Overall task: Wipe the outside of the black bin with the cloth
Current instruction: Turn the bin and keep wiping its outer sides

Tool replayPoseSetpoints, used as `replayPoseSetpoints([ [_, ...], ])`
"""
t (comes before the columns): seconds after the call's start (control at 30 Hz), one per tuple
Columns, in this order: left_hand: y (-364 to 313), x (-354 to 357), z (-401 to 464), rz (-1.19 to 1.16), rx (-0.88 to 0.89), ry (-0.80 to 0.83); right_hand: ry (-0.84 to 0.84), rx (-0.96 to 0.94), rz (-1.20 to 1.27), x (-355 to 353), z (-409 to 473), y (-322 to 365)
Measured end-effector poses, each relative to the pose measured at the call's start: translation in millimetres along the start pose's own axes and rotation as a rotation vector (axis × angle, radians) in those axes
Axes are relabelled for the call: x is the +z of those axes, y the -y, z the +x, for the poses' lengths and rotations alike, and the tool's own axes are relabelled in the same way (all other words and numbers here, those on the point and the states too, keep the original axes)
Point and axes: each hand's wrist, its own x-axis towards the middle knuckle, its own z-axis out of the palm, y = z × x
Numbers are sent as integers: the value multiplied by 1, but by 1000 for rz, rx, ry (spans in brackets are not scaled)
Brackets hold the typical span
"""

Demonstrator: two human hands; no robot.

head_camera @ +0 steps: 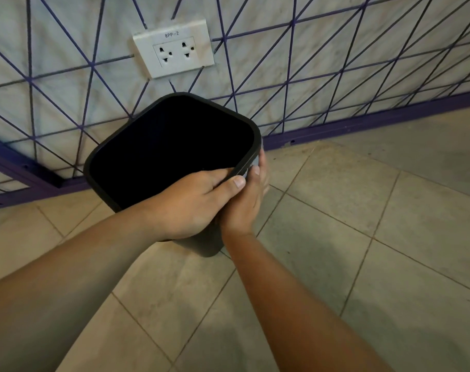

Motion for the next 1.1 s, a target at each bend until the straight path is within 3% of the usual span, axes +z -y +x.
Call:
replayPoseSetpoints([
  [0.1,-1,-1,1,6,-25,-16,-20,91,43,3,15,-4],
  [0.27,-2,-1,-1,-26,15,21,-33,-107,-93,2,-25,-1],
  [0.43,-3,0,0,51,-28,-43,-56,123,62,2,21,-6],
  [0.6,-4,0,0,44,-12,-32,-23,-27,-5,6,-14,8],
  [0.73,-4,1,2,197,-25,-97,-39,166,73,4,24,-4],
  [0.9,-1,1,3,181,-8,-69,51,-73,-47,2,-25,-2],
  [1.07,-1,1,4,194,-53,-100,-20,197,43,3,26,-25],
  [1.1,-1,0,4,176,-46,-92,-18,180,43,6,20,-16],
])
